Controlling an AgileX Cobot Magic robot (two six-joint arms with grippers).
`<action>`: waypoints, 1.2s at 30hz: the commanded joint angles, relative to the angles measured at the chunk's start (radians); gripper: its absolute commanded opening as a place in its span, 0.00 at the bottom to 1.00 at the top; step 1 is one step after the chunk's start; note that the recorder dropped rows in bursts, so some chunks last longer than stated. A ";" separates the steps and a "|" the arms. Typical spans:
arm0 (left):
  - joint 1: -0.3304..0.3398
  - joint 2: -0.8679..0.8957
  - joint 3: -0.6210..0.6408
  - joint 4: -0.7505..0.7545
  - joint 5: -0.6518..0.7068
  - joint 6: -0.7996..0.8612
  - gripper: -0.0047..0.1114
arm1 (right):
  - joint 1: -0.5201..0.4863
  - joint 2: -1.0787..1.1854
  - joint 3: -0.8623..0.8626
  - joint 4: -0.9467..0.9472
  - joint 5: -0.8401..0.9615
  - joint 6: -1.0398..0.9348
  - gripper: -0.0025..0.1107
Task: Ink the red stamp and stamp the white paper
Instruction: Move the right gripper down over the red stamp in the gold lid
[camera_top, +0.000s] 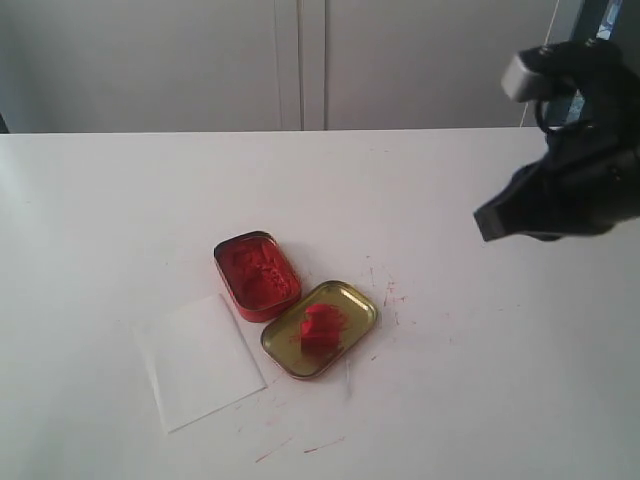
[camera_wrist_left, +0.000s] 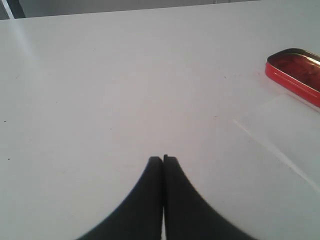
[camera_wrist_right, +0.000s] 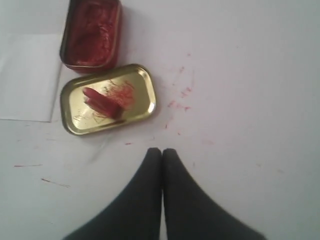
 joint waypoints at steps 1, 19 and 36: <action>0.004 0.007 -0.002 -0.006 -0.004 -0.002 0.04 | 0.083 0.129 -0.173 -0.048 0.081 -0.019 0.02; 0.004 0.007 -0.002 -0.006 -0.004 -0.002 0.04 | 0.390 0.563 -0.702 -0.390 0.266 -0.004 0.02; 0.004 0.007 -0.002 -0.006 -0.004 -0.002 0.04 | 0.440 0.632 -0.685 -0.416 0.389 -0.596 0.08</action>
